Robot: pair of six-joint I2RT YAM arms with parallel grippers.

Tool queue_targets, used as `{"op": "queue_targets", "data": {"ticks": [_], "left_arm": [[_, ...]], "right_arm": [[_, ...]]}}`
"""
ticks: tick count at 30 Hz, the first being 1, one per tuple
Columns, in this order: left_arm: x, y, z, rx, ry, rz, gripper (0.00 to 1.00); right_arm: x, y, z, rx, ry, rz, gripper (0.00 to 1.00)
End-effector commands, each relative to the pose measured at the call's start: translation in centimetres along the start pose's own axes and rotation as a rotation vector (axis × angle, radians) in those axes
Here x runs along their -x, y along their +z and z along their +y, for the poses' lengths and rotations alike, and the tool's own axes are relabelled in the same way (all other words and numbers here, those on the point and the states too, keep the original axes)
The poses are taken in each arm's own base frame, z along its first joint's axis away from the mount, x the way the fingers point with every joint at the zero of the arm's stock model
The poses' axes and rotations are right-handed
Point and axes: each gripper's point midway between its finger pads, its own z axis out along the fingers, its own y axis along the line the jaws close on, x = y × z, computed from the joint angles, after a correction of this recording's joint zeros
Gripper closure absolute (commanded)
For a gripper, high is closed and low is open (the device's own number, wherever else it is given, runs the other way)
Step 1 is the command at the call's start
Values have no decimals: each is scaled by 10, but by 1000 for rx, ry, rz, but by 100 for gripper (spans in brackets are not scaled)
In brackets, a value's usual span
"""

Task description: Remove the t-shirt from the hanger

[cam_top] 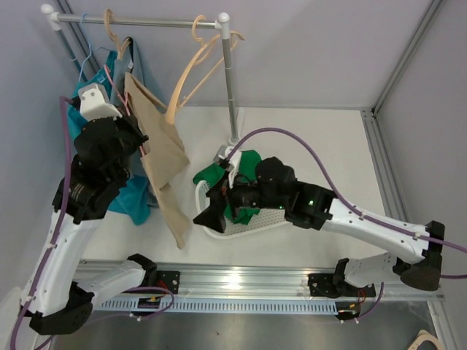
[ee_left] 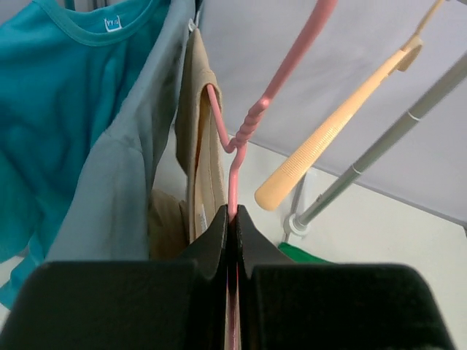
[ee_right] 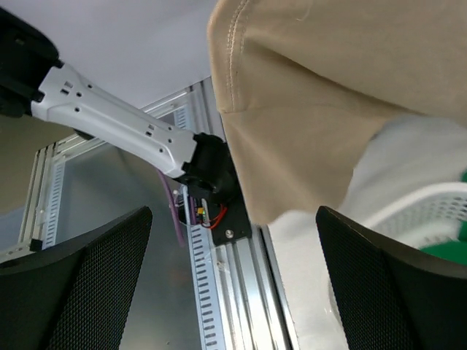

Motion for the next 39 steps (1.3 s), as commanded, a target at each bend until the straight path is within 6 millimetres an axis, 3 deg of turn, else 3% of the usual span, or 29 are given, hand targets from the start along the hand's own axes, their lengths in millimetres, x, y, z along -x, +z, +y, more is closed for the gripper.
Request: {"op": "queue_targets", "data": {"ticks": [1, 3, 4, 8, 9, 10, 12, 13, 16, 17, 19, 20, 21, 23, 24, 27, 28, 29, 30, 31, 32, 34, 35, 38, 39], "left_arm": [[22, -25, 20, 117, -58, -74, 99], [23, -33, 20, 104, -59, -75, 99], [25, -35, 22, 103, -66, -77, 99], [30, -43, 28, 102, -71, -87, 99], [31, -45, 29, 102, -70, -86, 99], [30, -45, 29, 100, -67, -81, 99], [32, -48, 27, 80, -79, -79, 99], [33, -48, 27, 76, -82, -80, 99], [33, -47, 20, 51, -80, -76, 99], [34, -47, 19, 48, -79, -74, 99], [34, -46, 20, 55, -80, -77, 99], [32, -44, 19, 55, -78, -75, 99], [30, -44, 19, 54, -78, -75, 99], [30, -42, 17, 39, -77, -86, 99], [31, -41, 16, 41, -74, -90, 99], [34, -31, 13, 69, -43, -107, 99], [34, -24, 9, 80, -28, -106, 99], [33, -20, 8, 87, -22, -100, 99], [36, -17, 7, 89, -29, -103, 99], [36, -13, 5, 91, -31, -100, 99], [37, -6, 3, 101, -32, -101, 99], [42, 0, 1, 121, -21, -106, 99], [50, 2, 0, 128, -28, -115, 99], [58, 8, -9, 120, -25, -113, 99], [60, 8, -13, 105, -29, -113, 99]], "right_arm": [[23, 25, 34, 125, -75, -108, 0], [10, 44, 33, 130, -81, -98, 1], [16, 50, 44, 162, -97, -143, 1], [8, 76, 61, 218, -115, -177, 1], [-1, 89, 58, 216, -114, -159, 1], [7, 95, 60, 207, -115, -177, 1], [1, 108, 62, 207, -122, -166, 0], [-12, 122, 57, 201, -117, -137, 1], [-24, 140, 61, 228, -114, -90, 2], [-34, 148, 60, 229, -112, -69, 7], [-42, 154, 62, 231, -104, -63, 27], [-45, 154, 60, 225, -99, -61, 62], [-51, 154, 57, 207, -94, -55, 73], [-44, 143, 61, 209, -93, -83, 100], [-57, 136, 63, 206, -93, -63, 100], [-69, 104, 73, 190, -101, -48, 100], [-67, 85, 95, 217, -113, -57, 100], [-86, 85, 97, 203, -115, -18, 100], [-84, 69, 105, 204, -111, -23, 100], [-103, 63, 104, 183, -105, 6, 100], [-109, 52, 119, 210, -74, 8, 100], [-132, 47, 122, 206, -38, 40, 100], [-158, 45, 117, 182, -24, 83, 100], [-198, 54, 100, 125, 34, 143, 100], [-198, 59, 97, 123, 45, 132, 100]]}}
